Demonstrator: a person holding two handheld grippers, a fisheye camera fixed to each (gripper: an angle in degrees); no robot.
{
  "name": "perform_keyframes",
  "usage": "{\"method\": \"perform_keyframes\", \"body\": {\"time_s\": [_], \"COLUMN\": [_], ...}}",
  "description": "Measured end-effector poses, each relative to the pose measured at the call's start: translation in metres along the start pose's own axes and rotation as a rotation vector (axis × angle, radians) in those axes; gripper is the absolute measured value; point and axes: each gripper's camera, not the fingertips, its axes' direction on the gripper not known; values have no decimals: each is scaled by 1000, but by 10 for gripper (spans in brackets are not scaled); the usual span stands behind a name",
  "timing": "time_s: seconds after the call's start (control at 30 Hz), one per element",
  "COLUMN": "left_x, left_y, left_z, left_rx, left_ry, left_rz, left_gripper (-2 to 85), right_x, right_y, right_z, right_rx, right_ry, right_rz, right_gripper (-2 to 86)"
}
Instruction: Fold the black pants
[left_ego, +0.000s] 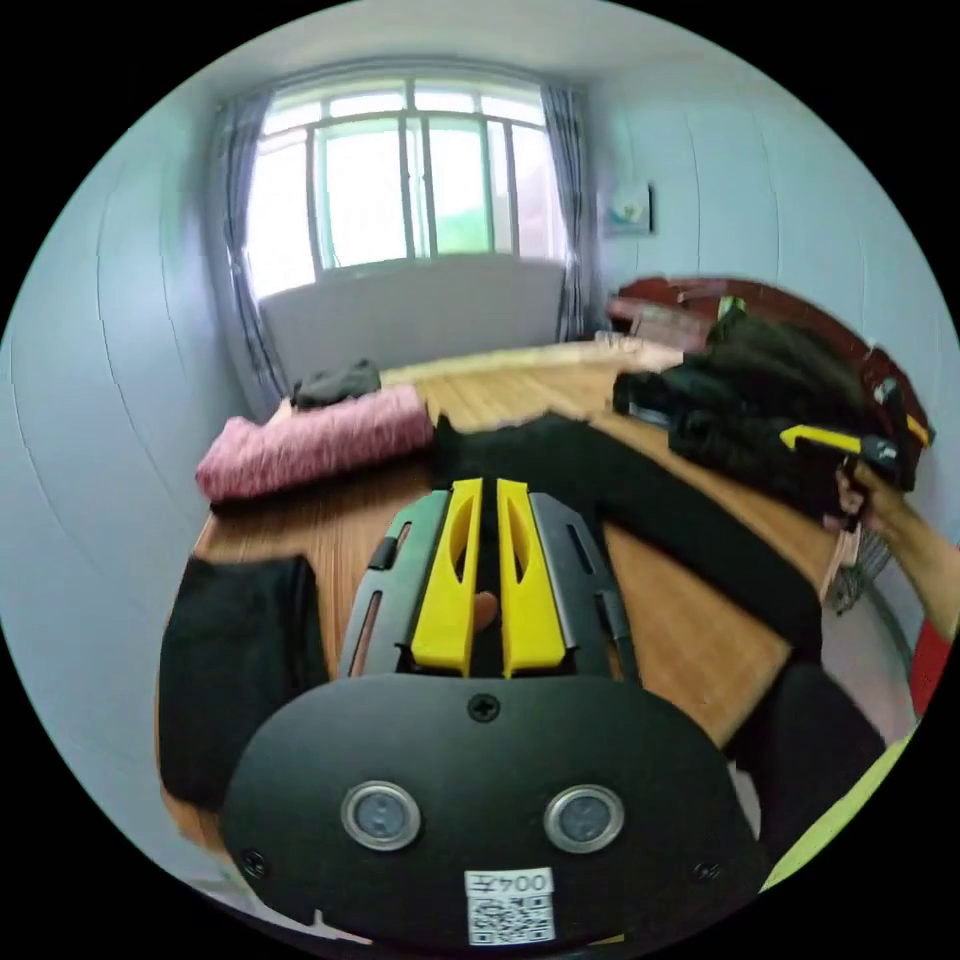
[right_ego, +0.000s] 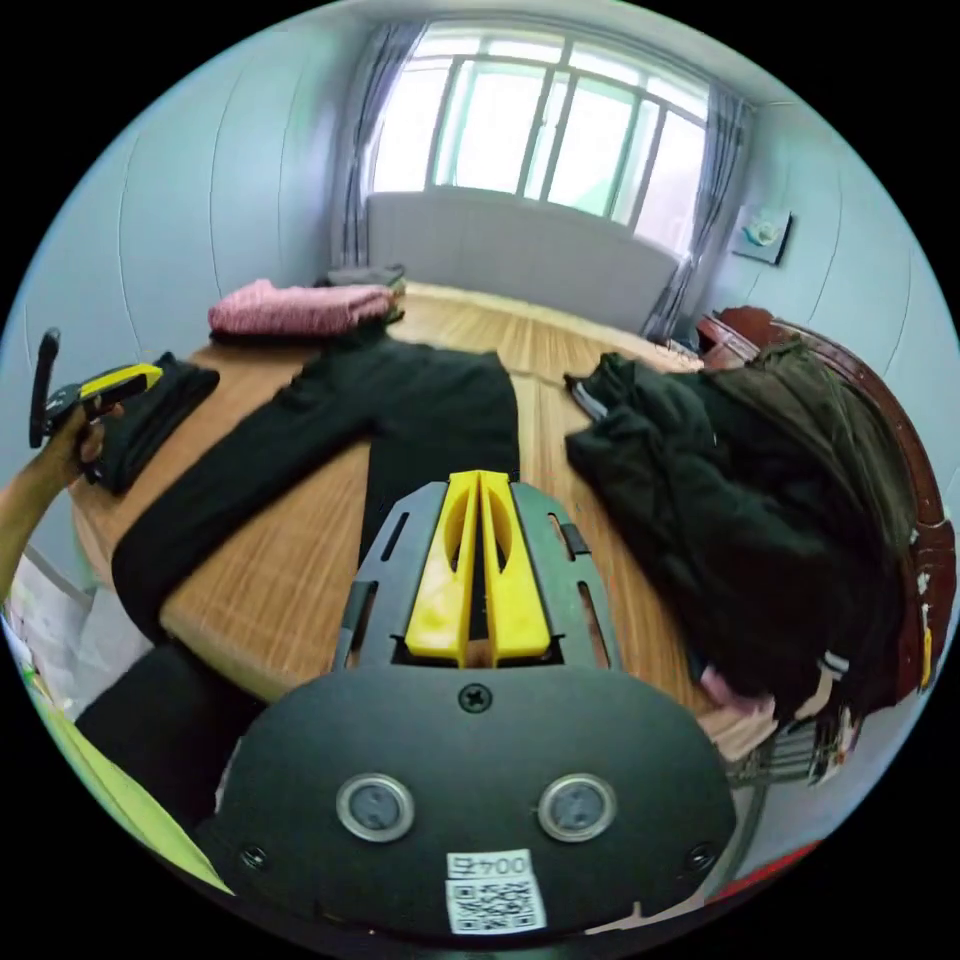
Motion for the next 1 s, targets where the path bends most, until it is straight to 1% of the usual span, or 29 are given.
{"method": "perform_keyframes", "body": {"time_s": [0.03, 0.07, 0.13, 0.23, 0.27, 0.3, 0.33, 0.43, 0.5, 0.53, 0.57, 0.6, 0.63, 0.67, 0.7, 0.77, 0.8, 0.87, 1.0], "left_x": [12, 18, 34, 42, 43, 49, 53, 50, 45, 40, 37, 31, 27, 25, 20, 11, 4, -5, -22], "left_y": [44, 65, 136, 189, 195, 203, 204, 200, 200, 201, 201, 199, 198, 197, 197, 199, 201, 206, 239], "left_z": [-3, -3, -1, 16, 16, 16, 19, 26, 28, 28, 27, 27, 27, 27, 26, 22, 17, 6, -33], "left_rx": [-58, -94, -206, -289, -259, -215, -213, -234, -245, -252, -259, -278, -297, -305, -313, -313, -307, -297, -236], "left_ry": [-11, -18, -56, -70, -82, -118, -140, -112, -97, -82, -73, -61, -52, -48, -39, -19, -7, 15, 57], "left_rz": [6, -3, -56, -151, -155, -134, -124, -158, -147, -145, -152, -167, -177, -182, -195, -235, -259, -295, -412], "left_gripper": [8, 8, 7, 6, 6, 6, 6, 5, 5, 5, 5, 6, 6, 6, 6, 6, 6, 6, 7], "right_x": [-15, -28, -43, -49, -49, -49, -48, -46, -40, -25, -6, 5, 25, 41, 48, 69, 73, 85, 96], "right_y": [42, 80, 126, 171, 183, 188, 196, 206, 210, 213, 220, 227, 245, 269, 283, 345, 363, 427, 490], "right_z": [4, 8, 15, 36, 50, 54, 56, 63, 62, 56, 40, 28, 3, -17, -25, -38, -40, -41, -32], "right_rx": [-69, -127, -194, -279, -330, -321, -290, -314, -345, -359, -323, -279, -173, -100, -84, -116, -126, -192, -215], "right_ry": [9, 8, 51, 18, 8, 12, 12, 20, -2, -60, -153, -194, -263, -329, -355, -439, -445, -441, -469], "right_rz": [3, 6, 30, 113, 134, 140, 146, 206, 201, 248, 323, 367, 446, 491, 502, 522, 535, 592, 673], "right_gripper": [-7, -7, -7, -7, -7, -7, -7, -6, -5, -3, 0, 1, 9, 35, 57, 117, 122, 140, 173]}}
